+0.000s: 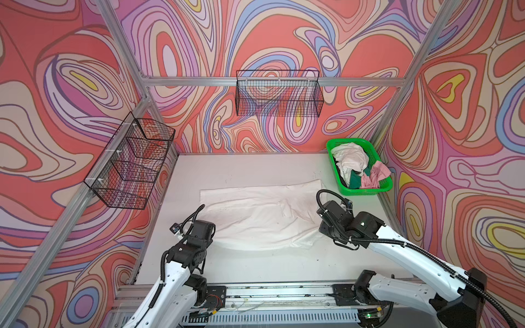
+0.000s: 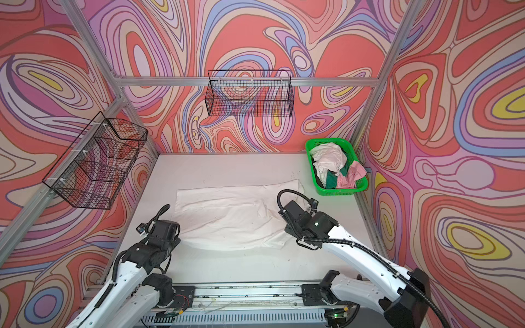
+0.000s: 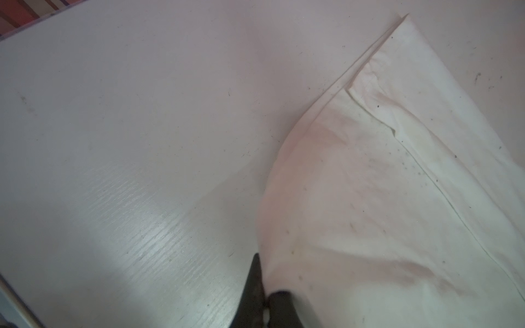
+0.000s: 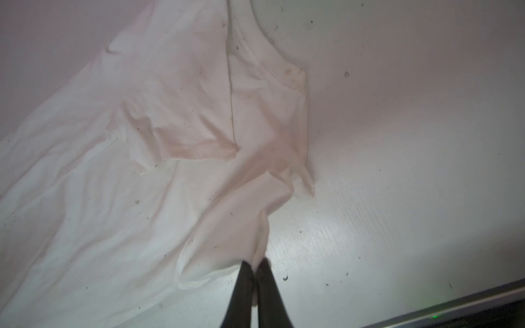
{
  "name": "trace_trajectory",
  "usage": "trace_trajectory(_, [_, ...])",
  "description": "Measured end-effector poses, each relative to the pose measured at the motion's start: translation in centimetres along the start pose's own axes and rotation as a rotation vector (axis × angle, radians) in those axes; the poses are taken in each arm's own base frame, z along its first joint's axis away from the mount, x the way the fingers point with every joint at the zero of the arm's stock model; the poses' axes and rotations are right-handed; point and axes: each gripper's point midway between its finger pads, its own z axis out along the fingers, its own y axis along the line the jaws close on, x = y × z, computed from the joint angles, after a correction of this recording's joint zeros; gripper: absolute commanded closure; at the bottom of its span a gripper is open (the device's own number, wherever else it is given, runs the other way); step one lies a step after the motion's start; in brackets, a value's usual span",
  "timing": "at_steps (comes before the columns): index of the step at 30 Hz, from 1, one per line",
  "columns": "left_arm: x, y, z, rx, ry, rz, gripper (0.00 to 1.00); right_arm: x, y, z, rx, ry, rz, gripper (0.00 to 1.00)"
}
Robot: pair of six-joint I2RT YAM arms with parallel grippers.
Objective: Fold and stack the t-shirts
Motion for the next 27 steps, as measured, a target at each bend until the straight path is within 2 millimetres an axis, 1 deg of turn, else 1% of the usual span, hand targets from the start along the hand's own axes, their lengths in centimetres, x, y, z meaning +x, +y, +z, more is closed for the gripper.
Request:
trace_trajectory(3, [-0.2,-0.1,0.1,-0.028,0.010,0.000,1.00,-1.6,0.6,0.1,-0.002,-0.023,-0.013,1.00])
trace_trajectory(7, [-1.0,-1.0,0.0,-0.044,0.020,-0.004,1.00,-3.5,2.1,0.5,-0.015,-0.046,-0.044,1.00])
trace_trajectory(11, [-1.4,-1.5,0.4,-0.078,0.037,0.001,1.00,-4.6,3.4,0.9,-0.037,-0.060,-0.077,1.00])
trace_trajectory(15, [-1.3,-1.7,1.1,-0.126,0.071,0.017,1.00,-5.8,4.5,1.4,-0.046,-0.070,-0.109,1.00])
trace_trajectory(19, [-1.4,-2.7,1.6,-0.150,0.105,0.038,1.00,-7.3,5.5,1.7,-0.059,-0.091,-0.122,1.00])
trace_trajectory(22, [-1.5,-3.3,2.1,-0.167,0.133,0.054,1.00,-8.2,6.3,1.7,-0.076,-0.108,-0.133,1.00])
trace_trajectory(27, [-1.2,-3.2,3.2,-0.209,0.192,0.066,1.00,-9.6,7.7,1.9,-0.101,-0.134,-0.150,1.00])
